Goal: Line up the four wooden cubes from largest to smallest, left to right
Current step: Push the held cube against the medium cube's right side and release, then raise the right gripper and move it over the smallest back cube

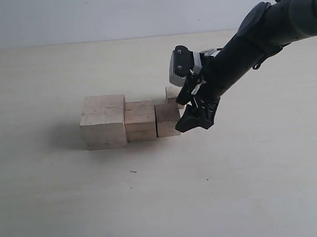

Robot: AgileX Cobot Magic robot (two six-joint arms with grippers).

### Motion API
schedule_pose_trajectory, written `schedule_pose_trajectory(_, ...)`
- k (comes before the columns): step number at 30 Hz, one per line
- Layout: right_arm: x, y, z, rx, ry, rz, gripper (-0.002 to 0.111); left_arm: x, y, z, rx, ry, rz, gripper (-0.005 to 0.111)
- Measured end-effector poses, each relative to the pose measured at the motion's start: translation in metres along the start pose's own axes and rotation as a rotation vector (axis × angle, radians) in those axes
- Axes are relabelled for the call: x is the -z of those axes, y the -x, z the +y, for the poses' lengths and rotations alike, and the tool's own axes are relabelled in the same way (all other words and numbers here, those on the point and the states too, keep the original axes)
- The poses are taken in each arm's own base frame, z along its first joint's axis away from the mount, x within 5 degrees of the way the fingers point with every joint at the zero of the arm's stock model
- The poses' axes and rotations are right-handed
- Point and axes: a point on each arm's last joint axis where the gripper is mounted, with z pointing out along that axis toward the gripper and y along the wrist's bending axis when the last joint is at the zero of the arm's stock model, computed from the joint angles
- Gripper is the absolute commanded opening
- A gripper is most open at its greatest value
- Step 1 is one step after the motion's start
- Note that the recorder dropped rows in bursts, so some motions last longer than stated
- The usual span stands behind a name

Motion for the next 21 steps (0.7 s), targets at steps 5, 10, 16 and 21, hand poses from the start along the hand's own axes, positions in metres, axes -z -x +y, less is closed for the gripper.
schedule_pose_trajectory(5,0.0077,0.0025,0.0027,-0.051,0.006,0.017,0.073,0.0,0.0,0.0,0.0,0.0,0.0,0.0)
schedule_pose_trajectory(10,0.0075,-0.0005,0.0033,-0.089,0.009,0.047,0.073,0.0,0.0,0.0,0.0,0.0,0.0,0.0)
schedule_pose_trajectory(16,0.0077,-0.001,0.0079,-0.105,0.059,0.055,0.073,0.0,0.0,0.0,0.0,0.0,0.0,0.0)
schedule_pose_trajectory(21,0.0078,-0.0001,0.0096,-0.113,0.077,0.047,0.07,0.0,0.0,0.0,0.0,0.0,0.0,0.0)
